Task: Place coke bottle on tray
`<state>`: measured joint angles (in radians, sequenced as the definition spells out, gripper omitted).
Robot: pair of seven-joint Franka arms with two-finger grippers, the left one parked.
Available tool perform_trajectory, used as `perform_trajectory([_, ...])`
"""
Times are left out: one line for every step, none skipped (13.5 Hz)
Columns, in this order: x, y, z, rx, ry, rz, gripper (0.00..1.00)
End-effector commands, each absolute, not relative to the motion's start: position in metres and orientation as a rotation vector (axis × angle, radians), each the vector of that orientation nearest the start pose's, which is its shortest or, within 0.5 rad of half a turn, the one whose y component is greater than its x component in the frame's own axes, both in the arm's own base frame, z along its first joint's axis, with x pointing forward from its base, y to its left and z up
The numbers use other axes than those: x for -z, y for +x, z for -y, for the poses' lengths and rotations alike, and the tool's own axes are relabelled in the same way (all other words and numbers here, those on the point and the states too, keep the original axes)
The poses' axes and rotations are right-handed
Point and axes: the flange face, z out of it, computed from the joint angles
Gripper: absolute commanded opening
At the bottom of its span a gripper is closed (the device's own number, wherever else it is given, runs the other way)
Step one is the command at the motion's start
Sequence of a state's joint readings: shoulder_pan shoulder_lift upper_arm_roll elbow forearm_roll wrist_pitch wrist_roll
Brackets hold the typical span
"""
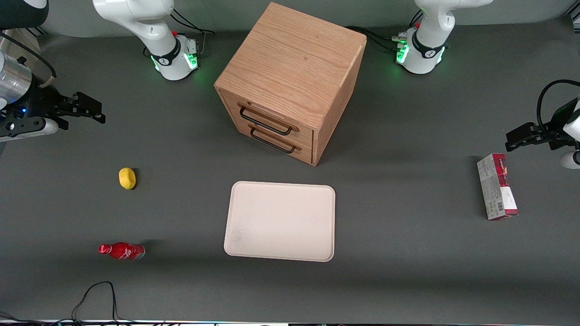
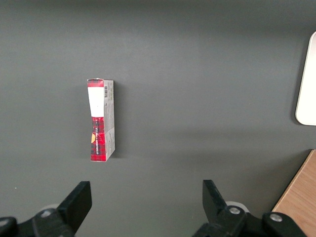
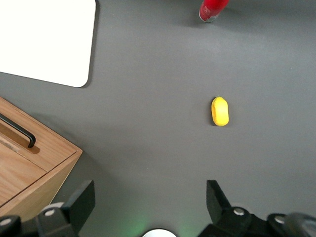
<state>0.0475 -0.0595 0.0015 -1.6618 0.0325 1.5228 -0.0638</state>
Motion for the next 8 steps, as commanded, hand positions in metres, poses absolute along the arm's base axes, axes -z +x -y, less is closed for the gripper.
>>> perform_trajectory([-0.618, 0.5306, -0.0247, -0.113, -3.087, 0.18, 1.0])
perform_trajectory([-0.6184, 0.535, -0.0224, -0.11, -3.086, 0.18, 1.0])
perform_trajectory([-0.6182, 0.5355, -0.0199, -0.112, -3.086, 0.177, 1.0])
perform_trajectory([-0.6175, 0.5351, -0.0199, -0.124, -3.086, 0.173, 1.0])
perform_trajectory([-0.6174, 0.5356, -0.0199, -0.124, -3.086, 0.171, 1.0])
perform_trajectory([-0.6141, 0.5373, -0.02, -0.133, -3.086, 0.166, 1.0])
perform_trajectory([-0.6133, 0.5377, -0.0208, -0.136, -3.086, 0.161, 1.0])
perform_trajectory([-0.612, 0.5371, -0.0216, -0.141, -3.086, 0.163, 1.0])
